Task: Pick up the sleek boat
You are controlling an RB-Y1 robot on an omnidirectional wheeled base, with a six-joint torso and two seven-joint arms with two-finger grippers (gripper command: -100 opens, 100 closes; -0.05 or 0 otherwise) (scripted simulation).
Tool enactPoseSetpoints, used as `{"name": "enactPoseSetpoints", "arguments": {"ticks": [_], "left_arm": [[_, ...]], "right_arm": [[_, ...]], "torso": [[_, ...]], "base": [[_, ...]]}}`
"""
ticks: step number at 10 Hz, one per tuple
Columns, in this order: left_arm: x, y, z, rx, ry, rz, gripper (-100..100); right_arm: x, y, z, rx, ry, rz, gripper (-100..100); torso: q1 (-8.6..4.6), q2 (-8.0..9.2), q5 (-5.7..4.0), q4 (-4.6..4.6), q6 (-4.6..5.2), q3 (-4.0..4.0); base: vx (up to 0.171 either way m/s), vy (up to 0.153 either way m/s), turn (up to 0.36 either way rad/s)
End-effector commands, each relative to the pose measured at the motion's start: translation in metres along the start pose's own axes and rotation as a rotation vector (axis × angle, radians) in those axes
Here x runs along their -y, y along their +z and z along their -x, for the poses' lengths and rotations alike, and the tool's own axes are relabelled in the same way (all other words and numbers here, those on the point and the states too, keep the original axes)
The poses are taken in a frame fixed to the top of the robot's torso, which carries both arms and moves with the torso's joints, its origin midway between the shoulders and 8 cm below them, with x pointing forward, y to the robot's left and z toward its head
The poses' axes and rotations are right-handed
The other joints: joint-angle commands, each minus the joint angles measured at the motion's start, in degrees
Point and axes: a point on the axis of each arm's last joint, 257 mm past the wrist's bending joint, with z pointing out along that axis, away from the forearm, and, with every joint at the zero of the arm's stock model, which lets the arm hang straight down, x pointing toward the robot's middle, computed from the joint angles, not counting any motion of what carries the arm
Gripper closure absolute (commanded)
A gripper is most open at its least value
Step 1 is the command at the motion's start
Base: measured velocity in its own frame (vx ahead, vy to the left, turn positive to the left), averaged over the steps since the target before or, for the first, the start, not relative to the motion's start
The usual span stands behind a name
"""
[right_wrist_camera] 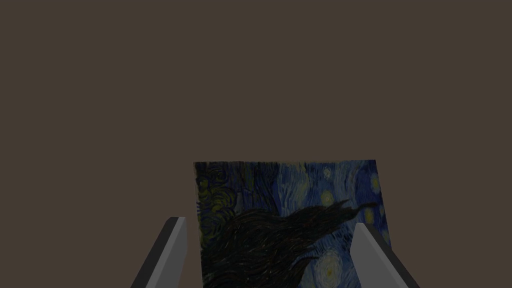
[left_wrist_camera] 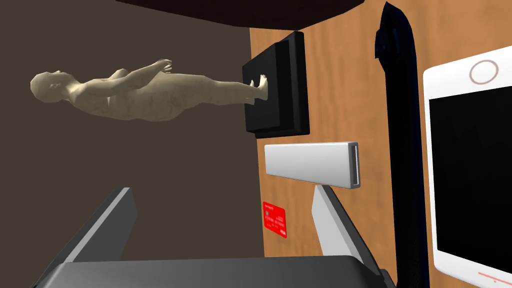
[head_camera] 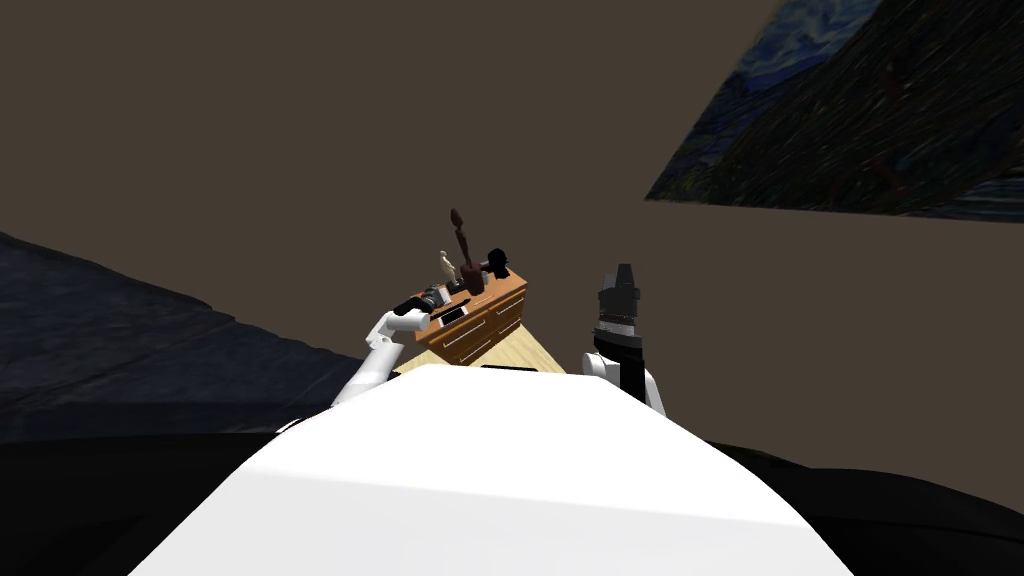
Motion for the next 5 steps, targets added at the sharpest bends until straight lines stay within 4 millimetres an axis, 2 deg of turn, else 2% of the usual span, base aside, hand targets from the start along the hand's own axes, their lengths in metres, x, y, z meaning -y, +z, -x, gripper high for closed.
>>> {"name": "enactPoseSetpoints", "arguments": {"ticks": [1, 5], "left_arm": [[-0.011, 0.007, 0.015, 0.029, -0.033, 0.06, -100], [-0.037, 0.01, 0.034, 0.08, -0.066, 0.176, -100]], "right_arm": [[0.0, 0.0, 0.0, 0.0, 0.0, 0.0, 0], [0.0, 0.0, 0.0, 0.0, 0.0, 0.0, 0]], "torso": [[0.0, 0.0, 0.0, 0.0, 0.0, 0.0], [0.02, -0.07, 0.01, -0.02, 0.0, -0.04]], "base": [[0.014, 0.003, -0.094], [0.021, 0.006, -0.05]]}}
